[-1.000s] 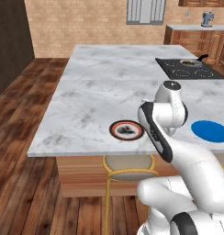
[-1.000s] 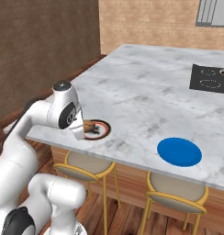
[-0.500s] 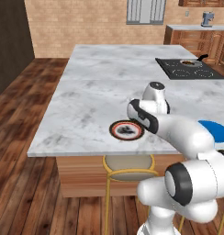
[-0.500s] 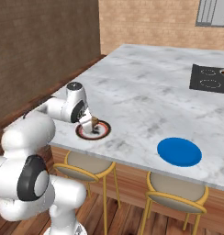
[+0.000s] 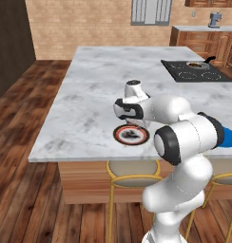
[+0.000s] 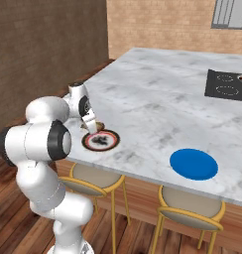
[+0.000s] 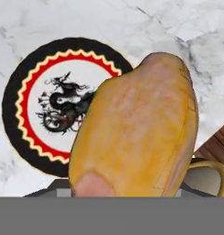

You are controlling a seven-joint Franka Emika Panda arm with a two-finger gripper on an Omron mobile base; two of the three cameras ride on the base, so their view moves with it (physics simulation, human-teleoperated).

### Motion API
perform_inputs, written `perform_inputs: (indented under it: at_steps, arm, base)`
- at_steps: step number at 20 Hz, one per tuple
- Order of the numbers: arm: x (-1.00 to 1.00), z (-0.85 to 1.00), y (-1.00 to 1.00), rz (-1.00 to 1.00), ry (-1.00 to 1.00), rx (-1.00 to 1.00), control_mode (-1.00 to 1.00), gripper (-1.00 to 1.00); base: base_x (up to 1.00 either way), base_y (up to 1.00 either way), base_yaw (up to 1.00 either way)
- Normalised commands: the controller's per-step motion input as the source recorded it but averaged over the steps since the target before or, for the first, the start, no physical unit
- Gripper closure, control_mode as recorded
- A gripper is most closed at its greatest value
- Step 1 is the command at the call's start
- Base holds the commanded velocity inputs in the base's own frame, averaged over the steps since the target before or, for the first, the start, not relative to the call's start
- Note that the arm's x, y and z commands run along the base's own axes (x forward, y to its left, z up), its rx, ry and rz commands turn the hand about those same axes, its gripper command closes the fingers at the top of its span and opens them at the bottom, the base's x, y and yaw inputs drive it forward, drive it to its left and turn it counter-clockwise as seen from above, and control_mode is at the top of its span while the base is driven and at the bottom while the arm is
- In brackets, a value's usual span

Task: Take the chicken drumsticks from the pan and place one on each plate on the dining counter.

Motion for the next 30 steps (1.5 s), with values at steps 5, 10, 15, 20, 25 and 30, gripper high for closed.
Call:
perform_inputs:
  at_steps: [5, 10, 15, 20, 25, 30]
  arm:
    - [0.28, -0.82, -0.03, 0.0, 0.0, -0.11, -1.0, 1.0]
    - [0.15, -0.73, -0.22, 0.0, 0.0, -0.02, -1.0, 1.0]
    - [0.26, -0.55, -0.17, 0.0, 0.0, 0.0, -1.0, 1.0]
    - [0.46, -0.46, -0.02, 0.01, -0.01, 0.0, -1.0, 1.0]
    - [0.6, -0.12, 0.0, 0.01, -0.05, 0.0, -1.0, 1.0]
    - [0.18, 0.05, -0.01, 0.0, -0.13, 0.0, -1.0, -1.0]
  base:
    - [0.0, 0.0, 0.0]
    - [0.0, 0.0, 0.0]
    - [0.0, 0.0, 0.0]
    - [0.0, 0.0, 0.0]
    - [0.0, 0.0, 0.0]
    - [0.0, 0.0, 0.0]
